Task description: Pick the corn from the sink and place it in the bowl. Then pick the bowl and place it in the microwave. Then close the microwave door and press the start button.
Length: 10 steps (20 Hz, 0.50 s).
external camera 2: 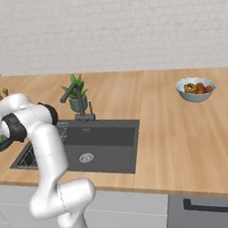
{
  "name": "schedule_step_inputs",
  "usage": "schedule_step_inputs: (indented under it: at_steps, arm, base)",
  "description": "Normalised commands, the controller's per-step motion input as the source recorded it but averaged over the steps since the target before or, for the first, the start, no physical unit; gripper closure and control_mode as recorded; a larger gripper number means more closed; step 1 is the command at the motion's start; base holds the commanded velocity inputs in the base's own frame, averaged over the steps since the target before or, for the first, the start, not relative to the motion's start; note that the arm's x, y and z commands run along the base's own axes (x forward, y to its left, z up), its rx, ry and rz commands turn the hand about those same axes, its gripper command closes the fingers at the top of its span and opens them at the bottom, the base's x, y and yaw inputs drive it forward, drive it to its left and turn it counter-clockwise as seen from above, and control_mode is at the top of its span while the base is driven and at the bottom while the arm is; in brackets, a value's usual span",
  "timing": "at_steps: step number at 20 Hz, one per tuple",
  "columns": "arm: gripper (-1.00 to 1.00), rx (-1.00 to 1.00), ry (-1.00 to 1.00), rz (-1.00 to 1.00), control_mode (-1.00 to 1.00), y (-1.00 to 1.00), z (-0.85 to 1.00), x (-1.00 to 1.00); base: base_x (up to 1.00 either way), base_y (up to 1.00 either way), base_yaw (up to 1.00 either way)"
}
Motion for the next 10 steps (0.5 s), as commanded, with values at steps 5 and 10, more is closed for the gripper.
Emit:
schedule_step_inputs:
  at_steps: [5, 10]
  arm:
    - [-1.0, 0.0, -0.02, 0.0, -1.0, 0.0, 0.06, -0.06]
    - [-1.0, 0.0, -0.07, 0.0, -1.0, 0.0, 0.28, -0.1]
  base:
    - [0.0, 0.0, 0.0]
    - [0.0, 0.0, 0.0]
